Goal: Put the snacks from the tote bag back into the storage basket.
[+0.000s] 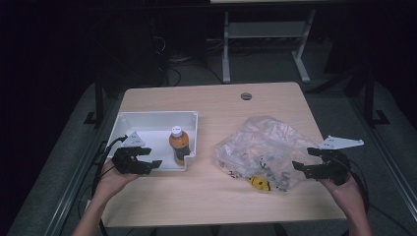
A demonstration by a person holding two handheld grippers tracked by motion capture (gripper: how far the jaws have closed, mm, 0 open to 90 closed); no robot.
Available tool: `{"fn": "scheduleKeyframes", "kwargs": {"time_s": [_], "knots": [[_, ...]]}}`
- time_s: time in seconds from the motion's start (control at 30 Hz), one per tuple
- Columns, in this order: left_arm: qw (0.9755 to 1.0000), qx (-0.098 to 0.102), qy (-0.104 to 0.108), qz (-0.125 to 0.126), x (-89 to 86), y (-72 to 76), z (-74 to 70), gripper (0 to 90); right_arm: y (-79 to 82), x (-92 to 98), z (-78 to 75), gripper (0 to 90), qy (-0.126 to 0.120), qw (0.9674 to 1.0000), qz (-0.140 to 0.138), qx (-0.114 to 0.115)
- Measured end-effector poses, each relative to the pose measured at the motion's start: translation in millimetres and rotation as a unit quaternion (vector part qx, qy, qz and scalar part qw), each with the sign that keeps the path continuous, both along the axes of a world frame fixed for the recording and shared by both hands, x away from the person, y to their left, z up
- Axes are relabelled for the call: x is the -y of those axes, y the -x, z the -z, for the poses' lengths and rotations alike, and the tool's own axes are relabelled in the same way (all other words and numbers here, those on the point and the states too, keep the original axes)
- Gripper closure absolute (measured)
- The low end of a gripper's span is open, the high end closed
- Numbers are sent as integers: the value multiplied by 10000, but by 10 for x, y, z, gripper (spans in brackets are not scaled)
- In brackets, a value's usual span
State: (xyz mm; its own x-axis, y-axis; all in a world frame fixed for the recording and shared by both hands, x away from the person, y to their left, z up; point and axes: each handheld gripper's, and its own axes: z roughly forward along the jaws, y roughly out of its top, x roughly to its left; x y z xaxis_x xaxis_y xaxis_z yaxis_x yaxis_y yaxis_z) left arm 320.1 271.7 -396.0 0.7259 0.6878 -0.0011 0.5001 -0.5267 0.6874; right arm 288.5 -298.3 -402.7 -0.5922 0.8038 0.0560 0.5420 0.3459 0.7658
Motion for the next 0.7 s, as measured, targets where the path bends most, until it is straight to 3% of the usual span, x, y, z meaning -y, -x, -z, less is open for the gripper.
{"fn": "scheduleKeyframes", "kwargs": {"time_s": [0.27,0.7], "knots": [[10000,-24,50,-16,17,26,119,337,12,-11,19,204,14,10000,-6,-33],[9998,125,94,-90,21,137,221,316,65,10,-2,201,32,10000,-1,52]]}}
